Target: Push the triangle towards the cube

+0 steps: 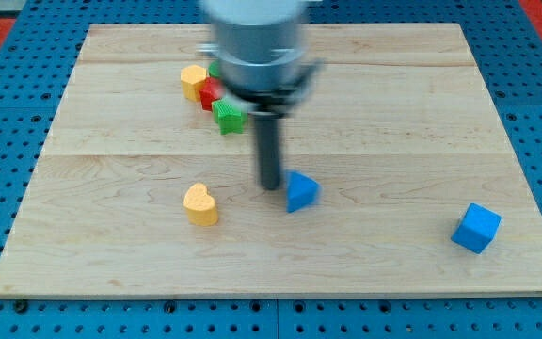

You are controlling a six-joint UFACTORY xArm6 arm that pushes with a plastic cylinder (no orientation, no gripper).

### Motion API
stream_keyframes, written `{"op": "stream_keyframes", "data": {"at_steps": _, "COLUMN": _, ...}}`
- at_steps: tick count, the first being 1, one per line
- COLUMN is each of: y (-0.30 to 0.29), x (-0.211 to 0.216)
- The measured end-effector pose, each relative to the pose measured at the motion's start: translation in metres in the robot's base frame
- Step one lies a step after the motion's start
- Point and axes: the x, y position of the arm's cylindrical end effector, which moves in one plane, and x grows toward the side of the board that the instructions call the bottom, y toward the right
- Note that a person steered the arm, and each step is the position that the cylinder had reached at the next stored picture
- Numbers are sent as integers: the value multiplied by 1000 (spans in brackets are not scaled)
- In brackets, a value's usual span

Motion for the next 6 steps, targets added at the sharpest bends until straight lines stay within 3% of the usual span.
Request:
{"op": "stream_keyframes", "data": {"at_steps": 1, "y": 31, "x": 7}}
{"op": "stream_keyframes", "data": {"at_steps": 2, "y": -30, "x": -2}}
{"op": "stream_keyframes", "data": {"at_steps": 3, "y": -15, "x": 15}}
{"op": "stream_keyframes", "data": {"at_steps": 4, "y": 64, "x": 19}}
{"op": "stream_keyframes", "data": {"at_steps": 5, "y": 75, "x": 23}}
{"op": "stream_keyframes", "data": {"at_steps": 6, "y": 29, "x": 7}}
